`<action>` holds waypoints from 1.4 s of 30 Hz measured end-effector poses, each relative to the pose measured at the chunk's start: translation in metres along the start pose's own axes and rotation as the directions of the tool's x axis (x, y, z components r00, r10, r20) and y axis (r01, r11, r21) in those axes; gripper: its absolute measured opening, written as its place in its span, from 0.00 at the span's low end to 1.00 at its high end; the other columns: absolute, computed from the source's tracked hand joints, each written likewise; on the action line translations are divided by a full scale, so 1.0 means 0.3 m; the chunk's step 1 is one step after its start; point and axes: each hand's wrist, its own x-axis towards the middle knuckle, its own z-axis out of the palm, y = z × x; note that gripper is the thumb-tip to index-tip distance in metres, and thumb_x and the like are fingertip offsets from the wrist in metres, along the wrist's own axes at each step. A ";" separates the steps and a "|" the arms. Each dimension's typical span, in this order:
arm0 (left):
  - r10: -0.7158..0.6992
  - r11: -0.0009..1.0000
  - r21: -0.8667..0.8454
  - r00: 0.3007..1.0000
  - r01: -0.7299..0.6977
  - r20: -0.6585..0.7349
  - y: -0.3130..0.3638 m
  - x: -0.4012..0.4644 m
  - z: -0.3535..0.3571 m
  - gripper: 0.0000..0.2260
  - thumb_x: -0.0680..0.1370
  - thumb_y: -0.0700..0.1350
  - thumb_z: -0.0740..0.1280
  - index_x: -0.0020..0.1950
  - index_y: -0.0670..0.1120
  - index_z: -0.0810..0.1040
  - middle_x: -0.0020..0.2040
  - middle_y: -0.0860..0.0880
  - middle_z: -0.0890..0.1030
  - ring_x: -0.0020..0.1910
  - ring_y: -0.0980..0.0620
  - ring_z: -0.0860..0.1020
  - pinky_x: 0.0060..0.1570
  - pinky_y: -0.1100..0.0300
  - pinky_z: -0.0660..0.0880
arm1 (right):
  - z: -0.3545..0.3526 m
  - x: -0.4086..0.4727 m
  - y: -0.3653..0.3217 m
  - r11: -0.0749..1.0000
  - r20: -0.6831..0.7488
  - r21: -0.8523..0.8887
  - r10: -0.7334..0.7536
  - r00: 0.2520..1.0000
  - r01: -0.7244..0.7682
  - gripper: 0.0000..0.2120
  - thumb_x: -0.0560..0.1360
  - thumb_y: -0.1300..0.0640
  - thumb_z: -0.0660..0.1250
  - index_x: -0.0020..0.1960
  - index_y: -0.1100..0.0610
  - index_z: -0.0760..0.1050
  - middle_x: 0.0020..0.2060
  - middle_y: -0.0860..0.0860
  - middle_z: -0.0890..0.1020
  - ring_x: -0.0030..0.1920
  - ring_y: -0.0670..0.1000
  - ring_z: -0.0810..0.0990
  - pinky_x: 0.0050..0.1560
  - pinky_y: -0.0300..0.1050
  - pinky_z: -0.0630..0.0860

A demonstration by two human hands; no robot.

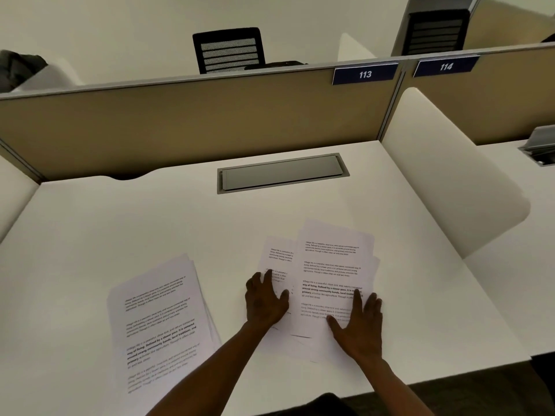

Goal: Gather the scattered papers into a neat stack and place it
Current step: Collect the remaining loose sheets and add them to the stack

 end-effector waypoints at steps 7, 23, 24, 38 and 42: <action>-0.120 0.975 -0.190 0.993 0.117 -0.003 0.074 0.012 -0.001 0.34 0.75 0.55 0.70 0.78 0.48 0.61 0.71 0.43 0.68 0.71 0.43 0.63 0.69 0.50 0.66 | -0.010 0.019 -0.024 0.999 0.029 0.041 0.003 1.000 -0.005 0.50 0.72 0.34 0.64 0.79 0.53 0.39 0.78 0.63 0.42 0.78 0.60 0.38 0.78 0.55 0.44; -0.083 0.652 -0.682 0.925 0.332 0.371 0.094 0.070 -0.060 0.21 0.71 0.45 0.78 0.62 0.45 0.79 0.61 0.44 0.83 0.51 0.48 0.84 0.50 0.51 0.82 | -0.008 0.029 -0.026 0.995 0.087 0.041 -0.098 0.991 0.095 0.50 0.69 0.32 0.65 0.79 0.51 0.44 0.80 0.55 0.49 0.79 0.59 0.41 0.78 0.57 0.46; -0.060 0.633 -0.702 0.924 0.327 0.377 0.094 0.064 -0.062 0.21 0.70 0.44 0.78 0.62 0.46 0.79 0.59 0.44 0.84 0.49 0.48 0.85 0.46 0.53 0.83 | -0.010 0.030 -0.025 0.994 0.084 0.060 -0.099 0.992 0.094 0.49 0.69 0.33 0.65 0.79 0.51 0.45 0.80 0.55 0.50 0.79 0.59 0.42 0.78 0.57 0.47; 0.368 0.428 -0.843 0.789 0.325 0.491 0.074 0.038 -0.242 0.28 0.77 0.36 0.71 0.73 0.52 0.69 0.69 0.42 0.77 0.66 0.37 0.77 0.58 0.42 0.77 | -0.165 0.110 -0.064 0.509 0.307 0.774 0.219 0.926 -0.377 0.38 0.68 0.36 0.73 0.72 0.51 0.67 0.65 0.59 0.77 0.57 0.56 0.79 0.62 0.54 0.75; 0.329 0.529 -0.804 0.807 0.272 0.490 0.027 0.031 -0.281 0.27 0.77 0.35 0.69 0.74 0.48 0.67 0.68 0.42 0.78 0.66 0.39 0.77 0.62 0.41 0.76 | -0.217 0.129 -0.100 0.235 0.510 0.845 -0.089 0.855 -0.480 0.22 0.70 0.51 0.75 0.62 0.58 0.79 0.55 0.57 0.85 0.53 0.59 0.85 0.49 0.54 0.82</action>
